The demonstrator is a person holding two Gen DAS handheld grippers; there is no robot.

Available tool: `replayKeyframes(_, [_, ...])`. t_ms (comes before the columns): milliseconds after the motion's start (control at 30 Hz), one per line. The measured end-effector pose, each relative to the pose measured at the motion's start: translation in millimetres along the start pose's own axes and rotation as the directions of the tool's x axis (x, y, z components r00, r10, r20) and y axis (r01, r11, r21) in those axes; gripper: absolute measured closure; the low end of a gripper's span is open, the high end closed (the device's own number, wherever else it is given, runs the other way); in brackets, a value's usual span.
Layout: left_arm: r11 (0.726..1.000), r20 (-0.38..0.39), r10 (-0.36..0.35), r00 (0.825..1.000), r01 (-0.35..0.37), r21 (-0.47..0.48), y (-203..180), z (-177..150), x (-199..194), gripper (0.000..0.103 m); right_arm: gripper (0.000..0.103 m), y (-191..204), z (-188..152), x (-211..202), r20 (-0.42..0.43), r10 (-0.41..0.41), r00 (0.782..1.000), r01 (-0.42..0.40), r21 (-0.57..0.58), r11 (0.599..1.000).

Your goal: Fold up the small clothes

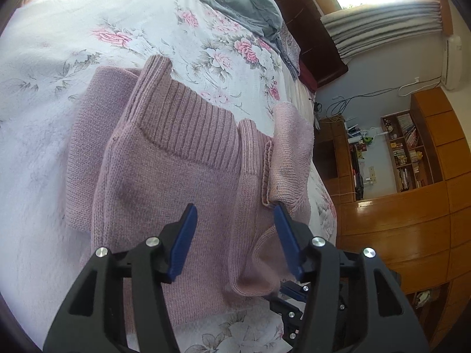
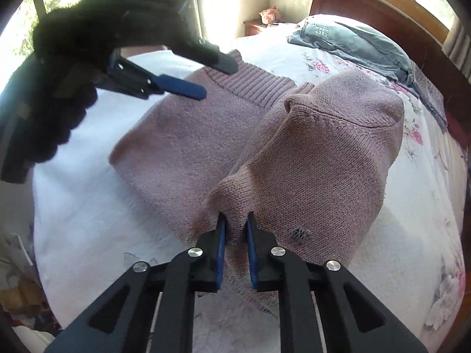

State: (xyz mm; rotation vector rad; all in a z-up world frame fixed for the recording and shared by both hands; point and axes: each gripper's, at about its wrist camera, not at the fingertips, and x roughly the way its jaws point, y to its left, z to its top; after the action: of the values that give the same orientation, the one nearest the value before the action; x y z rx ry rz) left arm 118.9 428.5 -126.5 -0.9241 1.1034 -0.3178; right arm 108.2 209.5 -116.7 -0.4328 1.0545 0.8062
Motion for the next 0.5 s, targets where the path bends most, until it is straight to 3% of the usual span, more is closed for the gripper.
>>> replayKeyframes(200, [0.982, -0.043, -0.156, 0.987, 0.151, -0.110, 4, 3, 39, 0.044, 0.094, -8, -8, -46, 0.099, 0.155, 0.983, -0.158, 0.024, 0.987])
replayKeyframes(233, [0.978, -0.043, -0.179, 0.983, 0.173, -0.115, 2, 3, 44, 0.044, 0.103, -8, -10, -49, 0.103, 0.199, 0.975, -0.202, 0.017, 0.979])
replayKeyframes(300, [0.973, -0.049, -0.209, 0.977, 0.202, -0.115, -5, 6, 55, 0.042, 0.103, -4, -12, -55, 0.120, 0.285, 0.951, -0.288, 0.007, 0.958])
replayKeyframes(367, [0.976, -0.072, -0.197, 0.978, 0.189, -0.105, -12, 9, 66, 0.036, 0.103, 2, -12, -57, 0.118, 0.185, 0.976, -0.187, 0.004, 0.982])
replayKeyframes(433, [0.985, -0.069, -0.148, 0.987, 0.141, -0.095, -16, 11, 70, 0.036, 0.102, 0, -12, -58, 0.119, 0.130, 0.984, -0.132, 0.009, 0.991])
replayKeyframes(500, [0.989, -0.067, -0.132, 0.989, 0.127, -0.074, -20, 12, 67, 0.036, 0.080, -3, -13, -51, 0.095, 0.084, 0.992, -0.084, 0.001, 0.996])
